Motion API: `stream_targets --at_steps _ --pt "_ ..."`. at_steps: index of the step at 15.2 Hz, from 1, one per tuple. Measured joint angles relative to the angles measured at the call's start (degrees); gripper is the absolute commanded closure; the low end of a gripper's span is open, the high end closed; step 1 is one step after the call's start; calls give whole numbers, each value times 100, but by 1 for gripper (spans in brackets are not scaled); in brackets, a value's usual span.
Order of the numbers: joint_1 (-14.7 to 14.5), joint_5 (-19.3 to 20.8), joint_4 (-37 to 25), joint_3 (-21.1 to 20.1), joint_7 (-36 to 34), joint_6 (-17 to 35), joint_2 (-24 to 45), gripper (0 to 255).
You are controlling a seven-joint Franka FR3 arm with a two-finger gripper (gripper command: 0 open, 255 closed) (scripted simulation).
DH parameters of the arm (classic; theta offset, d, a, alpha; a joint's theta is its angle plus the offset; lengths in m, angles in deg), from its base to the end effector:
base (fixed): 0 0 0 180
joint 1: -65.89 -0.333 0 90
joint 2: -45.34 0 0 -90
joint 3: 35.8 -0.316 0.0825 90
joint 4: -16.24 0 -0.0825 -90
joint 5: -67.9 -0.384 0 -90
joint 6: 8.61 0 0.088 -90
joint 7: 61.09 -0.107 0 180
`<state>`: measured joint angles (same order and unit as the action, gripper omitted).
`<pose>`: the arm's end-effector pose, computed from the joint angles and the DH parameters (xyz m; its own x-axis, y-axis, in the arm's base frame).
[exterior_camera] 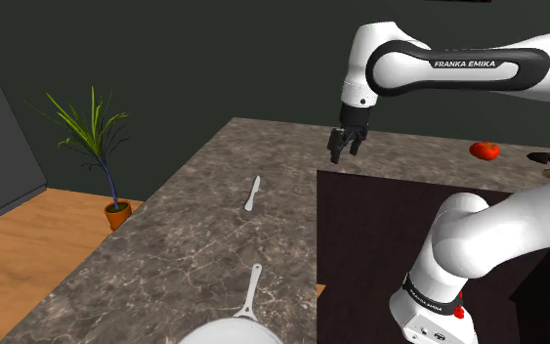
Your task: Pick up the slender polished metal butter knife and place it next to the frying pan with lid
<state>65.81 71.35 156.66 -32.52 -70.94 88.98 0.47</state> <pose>0.3168 -0.0271 0.5558 0.9784 -0.2031 0.0377 -0.2037 -0.9789 0.0133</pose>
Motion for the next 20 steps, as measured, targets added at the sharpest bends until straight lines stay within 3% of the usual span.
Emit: stream_targets --at_steps 3,11,20 --pt "15 -65 25 -122 -262 228 211 0" --pt "200 -258 -237 -764 -1884 1387 1646 0" --pt "432 38 -1493 -1278 -3857 2253 3842 0"
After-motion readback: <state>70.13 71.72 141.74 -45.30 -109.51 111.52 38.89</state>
